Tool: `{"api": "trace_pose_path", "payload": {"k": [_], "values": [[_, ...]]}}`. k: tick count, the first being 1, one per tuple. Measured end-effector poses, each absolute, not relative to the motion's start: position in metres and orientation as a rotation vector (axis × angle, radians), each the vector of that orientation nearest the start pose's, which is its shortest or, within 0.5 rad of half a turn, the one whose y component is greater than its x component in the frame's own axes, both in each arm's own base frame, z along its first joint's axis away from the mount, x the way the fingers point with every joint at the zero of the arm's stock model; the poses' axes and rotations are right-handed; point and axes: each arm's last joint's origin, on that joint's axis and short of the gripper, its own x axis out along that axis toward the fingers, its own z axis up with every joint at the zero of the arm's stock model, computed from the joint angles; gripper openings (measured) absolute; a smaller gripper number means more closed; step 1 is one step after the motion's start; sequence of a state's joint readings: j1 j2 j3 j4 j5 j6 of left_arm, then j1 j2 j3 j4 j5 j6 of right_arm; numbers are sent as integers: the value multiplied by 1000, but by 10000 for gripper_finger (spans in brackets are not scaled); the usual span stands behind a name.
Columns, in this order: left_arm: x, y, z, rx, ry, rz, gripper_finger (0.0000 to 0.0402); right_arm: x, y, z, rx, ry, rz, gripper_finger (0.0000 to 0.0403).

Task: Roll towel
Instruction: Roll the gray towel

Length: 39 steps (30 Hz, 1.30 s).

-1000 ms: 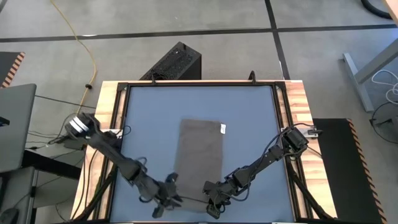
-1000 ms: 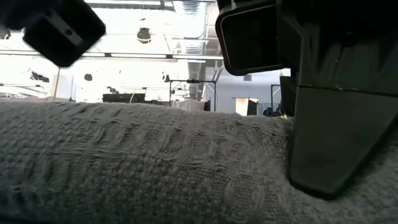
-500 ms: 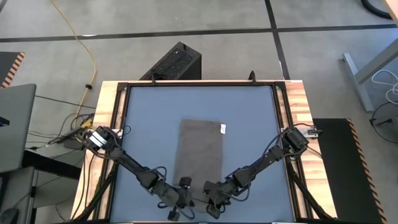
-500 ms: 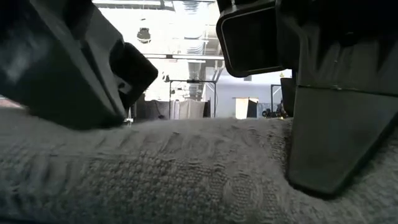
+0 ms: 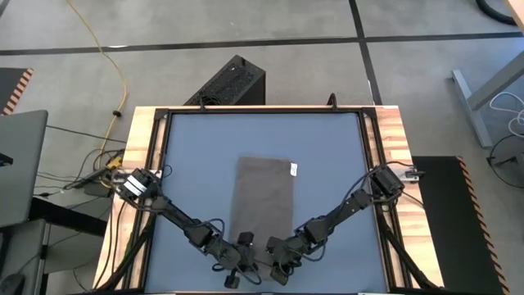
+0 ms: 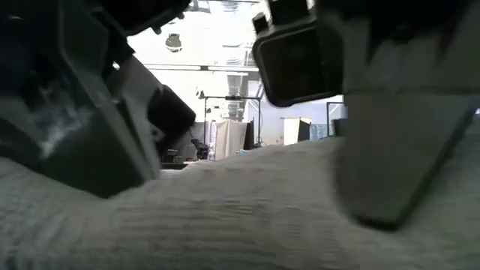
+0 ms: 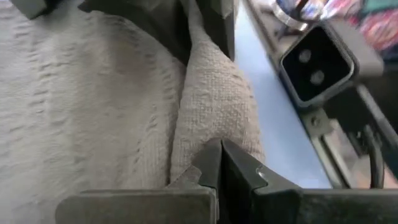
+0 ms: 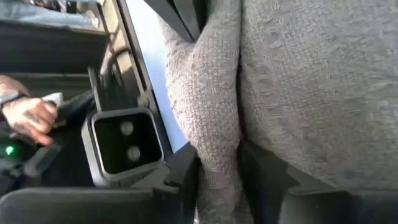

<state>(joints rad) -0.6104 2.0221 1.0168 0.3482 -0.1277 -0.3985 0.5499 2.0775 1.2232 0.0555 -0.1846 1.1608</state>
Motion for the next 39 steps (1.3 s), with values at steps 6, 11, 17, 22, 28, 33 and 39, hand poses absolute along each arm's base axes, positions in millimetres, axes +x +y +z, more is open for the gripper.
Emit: {"api": "trace_pose_path", "payload": {"k": [6,11,17,22,28,33,39], "values": [[330,-223,94,-193,691,-343,0,344,218,143,855,1133,85,179],[332,-219,93,-250,717,-337,0,322,210,170,778,1185,-30,202],[336,-212,91,-306,763,-349,0,305,221,204,589,1003,54,207],[339,-205,91,-320,773,-370,0,303,249,211,328,735,152,206],[342,-201,91,-329,782,-410,0,311,268,179,159,712,177,206],[343,-200,92,-342,784,-450,0,323,279,159,92,752,172,205],[343,-199,97,-347,779,-474,0,328,289,135,9,859,122,205]]}}
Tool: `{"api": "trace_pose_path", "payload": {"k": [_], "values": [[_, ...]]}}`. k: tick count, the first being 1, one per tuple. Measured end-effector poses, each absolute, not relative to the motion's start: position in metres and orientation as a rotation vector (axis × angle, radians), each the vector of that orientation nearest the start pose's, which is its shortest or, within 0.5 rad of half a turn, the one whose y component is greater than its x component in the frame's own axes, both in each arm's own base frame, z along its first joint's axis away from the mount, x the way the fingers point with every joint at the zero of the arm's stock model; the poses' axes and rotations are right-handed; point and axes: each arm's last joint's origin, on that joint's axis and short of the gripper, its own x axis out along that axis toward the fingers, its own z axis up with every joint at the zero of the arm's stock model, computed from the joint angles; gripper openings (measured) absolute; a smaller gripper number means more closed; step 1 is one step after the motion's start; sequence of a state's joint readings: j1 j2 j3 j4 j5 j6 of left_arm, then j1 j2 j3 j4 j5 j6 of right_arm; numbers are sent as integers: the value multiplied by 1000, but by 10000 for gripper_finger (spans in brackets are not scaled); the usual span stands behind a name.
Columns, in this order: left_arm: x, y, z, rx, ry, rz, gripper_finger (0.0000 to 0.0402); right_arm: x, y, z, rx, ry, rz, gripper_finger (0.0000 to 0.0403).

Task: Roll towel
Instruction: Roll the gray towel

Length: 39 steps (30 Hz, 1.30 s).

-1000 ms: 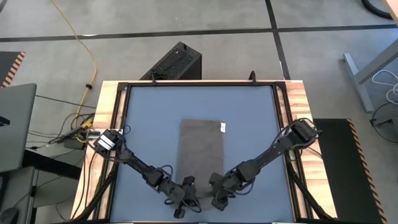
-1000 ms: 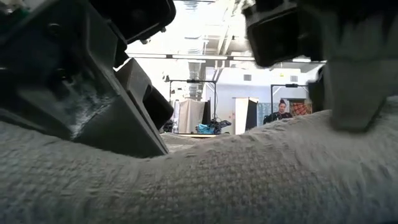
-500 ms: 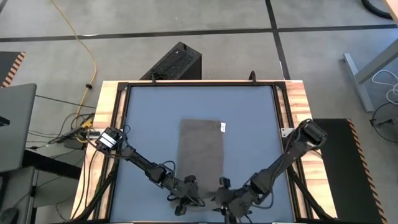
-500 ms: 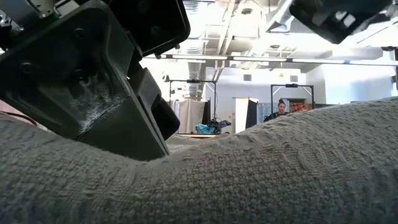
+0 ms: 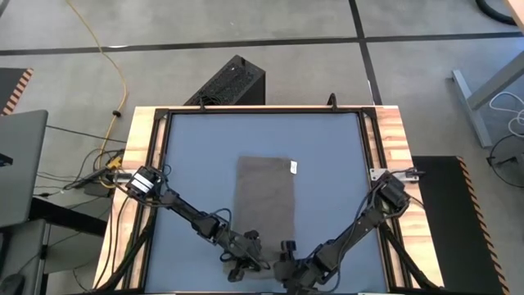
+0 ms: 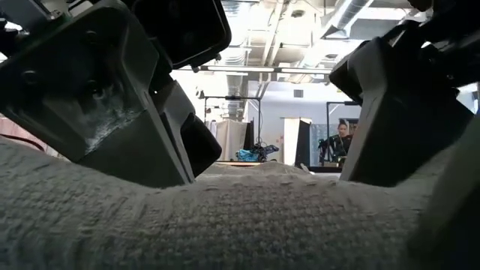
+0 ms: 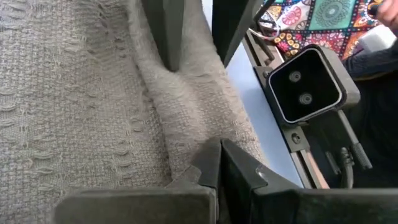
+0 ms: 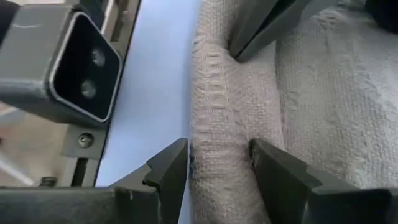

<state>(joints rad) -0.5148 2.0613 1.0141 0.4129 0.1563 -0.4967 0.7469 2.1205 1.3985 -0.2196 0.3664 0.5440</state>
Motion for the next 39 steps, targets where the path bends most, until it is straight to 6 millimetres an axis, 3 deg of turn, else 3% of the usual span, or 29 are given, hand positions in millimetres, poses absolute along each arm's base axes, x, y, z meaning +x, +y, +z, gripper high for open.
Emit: {"api": "trace_pose_path", "payload": {"k": [8,12,17,20,27,33,39], "values": [[340,-200,129,-289,698,-577,0,330,297,128,-28,904,29,188],[334,-201,155,-201,618,-604,0,330,297,130,0,922,28,135],[323,-206,179,-104,557,-586,0,338,291,133,164,982,39,53],[315,-212,189,-62,530,-584,0,339,288,142,246,999,61,52],[294,-233,198,44,494,-548,0,339,283,174,406,1006,125,51],[284,-241,185,111,568,-515,8,345,273,172,442,1029,90,52],[286,-244,174,113,594,-532,67,349,269,173,452,1020,78,53]]}}
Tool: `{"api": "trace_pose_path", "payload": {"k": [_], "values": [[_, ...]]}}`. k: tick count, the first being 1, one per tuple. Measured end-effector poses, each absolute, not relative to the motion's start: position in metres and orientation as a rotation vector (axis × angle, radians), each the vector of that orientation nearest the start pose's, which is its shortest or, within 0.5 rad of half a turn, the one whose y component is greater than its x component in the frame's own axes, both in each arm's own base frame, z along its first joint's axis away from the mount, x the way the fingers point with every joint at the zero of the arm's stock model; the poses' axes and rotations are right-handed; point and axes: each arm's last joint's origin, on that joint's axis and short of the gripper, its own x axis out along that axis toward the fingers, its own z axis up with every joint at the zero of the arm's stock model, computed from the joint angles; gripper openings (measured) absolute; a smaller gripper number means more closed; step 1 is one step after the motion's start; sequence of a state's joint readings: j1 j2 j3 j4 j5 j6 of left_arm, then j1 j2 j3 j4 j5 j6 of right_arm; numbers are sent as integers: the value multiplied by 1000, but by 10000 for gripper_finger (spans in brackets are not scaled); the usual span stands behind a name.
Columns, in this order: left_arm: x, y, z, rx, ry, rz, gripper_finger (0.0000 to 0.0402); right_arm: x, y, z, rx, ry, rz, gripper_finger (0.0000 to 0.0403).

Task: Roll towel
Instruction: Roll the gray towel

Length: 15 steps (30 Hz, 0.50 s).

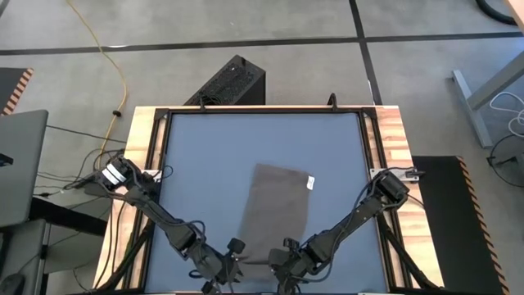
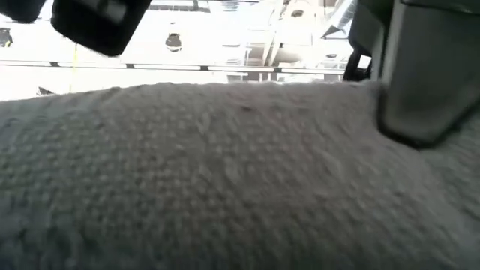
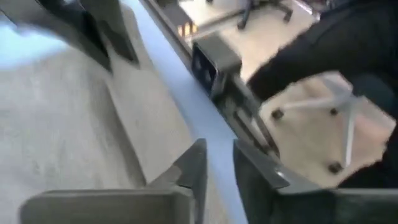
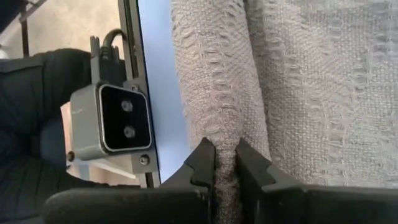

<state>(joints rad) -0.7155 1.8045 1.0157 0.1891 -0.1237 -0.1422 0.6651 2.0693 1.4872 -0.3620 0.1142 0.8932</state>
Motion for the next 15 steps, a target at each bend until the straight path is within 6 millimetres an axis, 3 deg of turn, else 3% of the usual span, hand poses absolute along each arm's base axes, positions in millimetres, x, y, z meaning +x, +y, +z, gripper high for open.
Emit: {"api": "trace_pose_path", "payload": {"k": [8,15], "values": [[289,-245,143,121,698,-502,161,343,274,170,526,1007,-1,55],[292,-240,142,148,689,-402,185,327,282,159,610,1025,-84,56]]}}
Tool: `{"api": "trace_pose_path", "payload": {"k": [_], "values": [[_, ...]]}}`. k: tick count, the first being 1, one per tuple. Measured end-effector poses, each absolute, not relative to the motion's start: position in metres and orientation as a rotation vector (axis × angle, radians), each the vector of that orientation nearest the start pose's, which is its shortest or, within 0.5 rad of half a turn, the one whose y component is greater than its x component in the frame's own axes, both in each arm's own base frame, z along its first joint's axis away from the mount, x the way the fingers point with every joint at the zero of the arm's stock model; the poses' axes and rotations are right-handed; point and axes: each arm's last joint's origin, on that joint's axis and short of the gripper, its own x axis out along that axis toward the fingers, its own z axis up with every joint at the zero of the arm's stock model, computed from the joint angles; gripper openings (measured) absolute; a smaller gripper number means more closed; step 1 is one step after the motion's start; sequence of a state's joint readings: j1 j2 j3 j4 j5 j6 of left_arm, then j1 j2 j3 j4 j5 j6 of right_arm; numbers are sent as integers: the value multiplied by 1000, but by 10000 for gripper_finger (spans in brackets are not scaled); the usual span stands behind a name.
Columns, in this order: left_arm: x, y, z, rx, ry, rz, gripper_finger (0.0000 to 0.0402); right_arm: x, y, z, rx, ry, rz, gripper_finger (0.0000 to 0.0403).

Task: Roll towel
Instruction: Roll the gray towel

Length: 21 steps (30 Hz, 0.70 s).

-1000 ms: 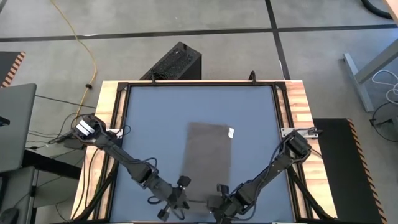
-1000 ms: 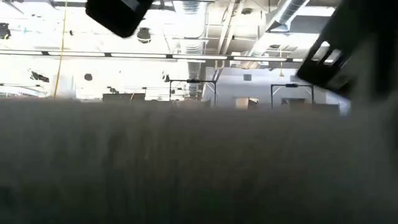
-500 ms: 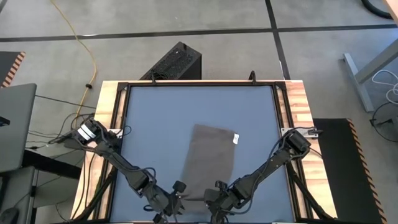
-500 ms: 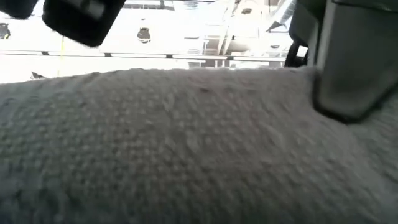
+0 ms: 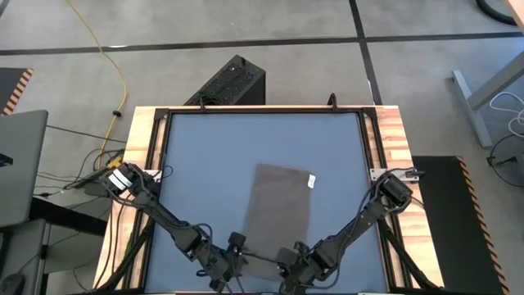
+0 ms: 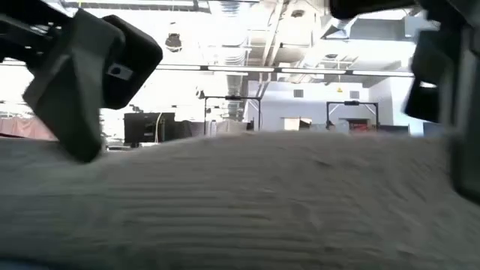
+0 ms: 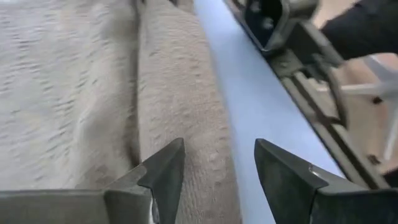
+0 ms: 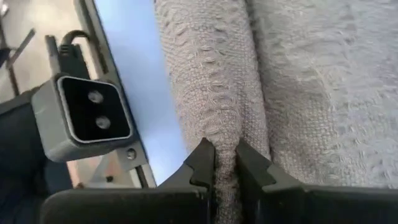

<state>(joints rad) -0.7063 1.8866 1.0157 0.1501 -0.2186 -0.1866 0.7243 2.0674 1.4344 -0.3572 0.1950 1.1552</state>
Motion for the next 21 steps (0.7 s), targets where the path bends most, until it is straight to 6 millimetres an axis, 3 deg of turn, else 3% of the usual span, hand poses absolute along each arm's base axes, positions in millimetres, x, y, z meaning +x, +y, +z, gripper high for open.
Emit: {"api": "trace_pose_path", "payload": {"k": [5,11,21], "values": [[295,-238,145,140,661,-358,180,319,290,159,613,992,-114,56],[293,-250,157,190,521,-423,167,317,292,159,614,990,-116,56],[285,-248,143,255,642,-361,175,318,291,159,595,985,-108,56]]}}
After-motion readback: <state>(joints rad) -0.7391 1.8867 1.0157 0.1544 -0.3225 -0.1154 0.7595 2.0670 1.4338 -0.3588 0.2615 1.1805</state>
